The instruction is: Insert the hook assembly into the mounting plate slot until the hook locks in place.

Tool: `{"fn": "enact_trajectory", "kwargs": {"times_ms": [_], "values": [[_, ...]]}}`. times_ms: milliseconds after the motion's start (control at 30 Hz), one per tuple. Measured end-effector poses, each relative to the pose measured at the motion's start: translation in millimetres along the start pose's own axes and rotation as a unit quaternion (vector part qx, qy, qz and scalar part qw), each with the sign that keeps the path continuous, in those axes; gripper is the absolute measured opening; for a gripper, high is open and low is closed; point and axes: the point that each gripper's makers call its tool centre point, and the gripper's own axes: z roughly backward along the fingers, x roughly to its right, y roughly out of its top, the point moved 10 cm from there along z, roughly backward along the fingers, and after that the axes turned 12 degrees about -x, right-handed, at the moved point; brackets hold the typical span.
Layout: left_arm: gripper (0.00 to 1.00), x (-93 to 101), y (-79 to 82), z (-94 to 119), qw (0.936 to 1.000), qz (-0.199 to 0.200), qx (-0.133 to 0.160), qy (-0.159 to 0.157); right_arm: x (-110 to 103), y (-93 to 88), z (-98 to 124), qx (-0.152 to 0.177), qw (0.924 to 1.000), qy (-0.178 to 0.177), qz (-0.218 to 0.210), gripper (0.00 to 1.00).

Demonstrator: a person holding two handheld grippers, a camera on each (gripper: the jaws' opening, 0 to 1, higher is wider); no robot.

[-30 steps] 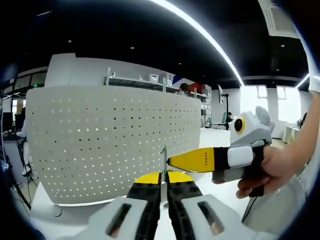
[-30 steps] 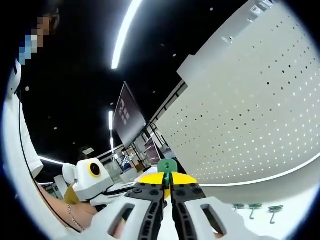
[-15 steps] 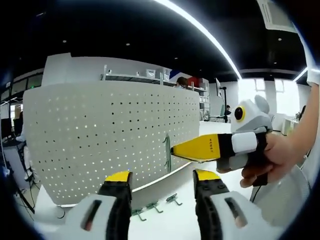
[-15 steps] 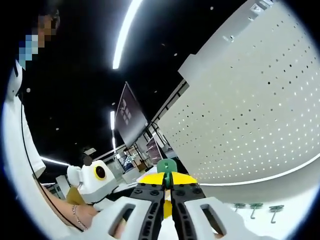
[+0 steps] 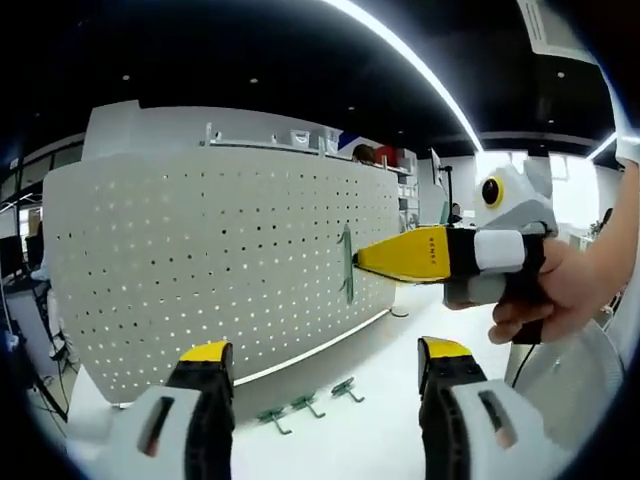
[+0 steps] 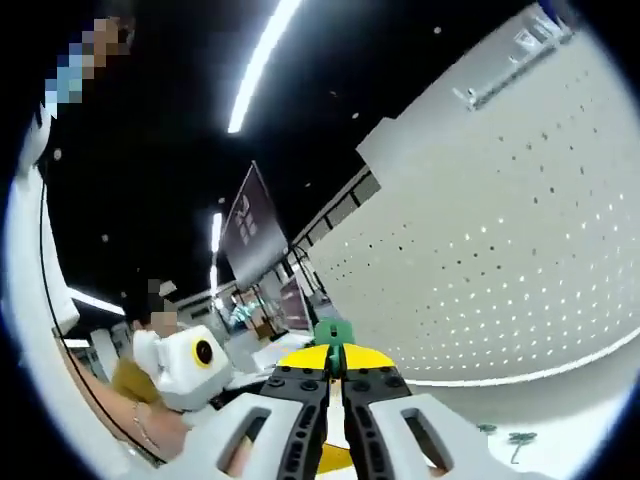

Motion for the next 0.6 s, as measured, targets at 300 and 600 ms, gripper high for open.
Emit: {"fn": "enact_trajectory", "kwargs": {"times_ms": [300,600], "values": [[0.76,-2.1,-0.7,-1,1.0,0.002,-0.005,0.002,-3,8.0,3,-0.007,0.9962,-0.056,0.067,0.0],[0.73,-5.0,-5.3,1,0.9998,0.015,-0.009,0.001,7,22.6,-4,0.001,0.9959,-0.067,0.061,0.0]]}}
